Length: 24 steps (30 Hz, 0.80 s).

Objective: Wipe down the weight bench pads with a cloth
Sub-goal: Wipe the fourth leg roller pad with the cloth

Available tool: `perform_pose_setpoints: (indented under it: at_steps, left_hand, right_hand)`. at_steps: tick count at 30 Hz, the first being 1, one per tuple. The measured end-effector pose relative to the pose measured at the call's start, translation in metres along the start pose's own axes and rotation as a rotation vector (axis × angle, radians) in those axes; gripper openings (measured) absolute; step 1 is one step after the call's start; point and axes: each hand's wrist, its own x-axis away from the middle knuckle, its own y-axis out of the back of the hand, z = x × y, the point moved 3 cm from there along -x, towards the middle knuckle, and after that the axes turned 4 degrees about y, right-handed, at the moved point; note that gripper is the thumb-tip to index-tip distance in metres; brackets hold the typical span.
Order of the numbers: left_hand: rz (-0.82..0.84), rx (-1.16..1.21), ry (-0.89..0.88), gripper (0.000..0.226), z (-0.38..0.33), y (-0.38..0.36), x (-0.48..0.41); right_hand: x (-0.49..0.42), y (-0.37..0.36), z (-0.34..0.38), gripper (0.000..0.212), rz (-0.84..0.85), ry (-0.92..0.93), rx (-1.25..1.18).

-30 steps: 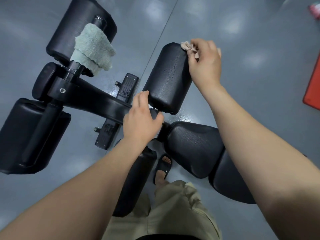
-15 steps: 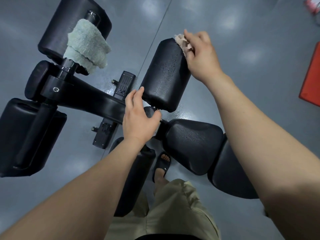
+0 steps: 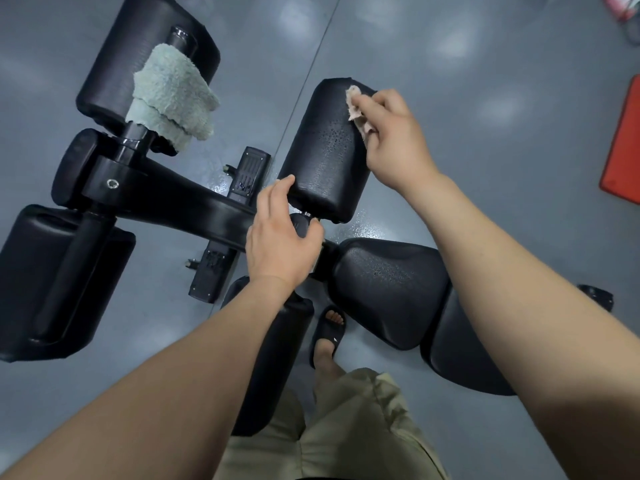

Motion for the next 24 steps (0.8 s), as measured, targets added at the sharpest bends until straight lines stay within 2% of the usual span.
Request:
perform_pose_setpoints:
  at_steps: [4, 13, 18, 24]
  left_hand:
    - [-0.014, -0.016, 0.028, 0.080, 0.001, -0.002, 0.001]
    - [-0.031, -0.024, 0.027, 0.080, 0.002, -0.004, 0.002]
    - [-0.041, -0.029, 0.023, 0.080, 0.001, -0.004, 0.002]
    - [-0.036, -0.028, 0.024, 0.080, 0.002, -0.004, 0.003]
  right_hand:
    - [0.013, -0.008, 0.005, 0.059, -0.054, 0.014, -0.034]
    - [0.047, -0.020, 0.021, 0.066, -0.109, 0.061, 0.028]
    - [0.067, -0.026, 0.030, 0.067, -0.095, 0.072, 0.030]
    - [0.089, -0.028, 0.040, 0.072, 0.000, 0.111, -0.017]
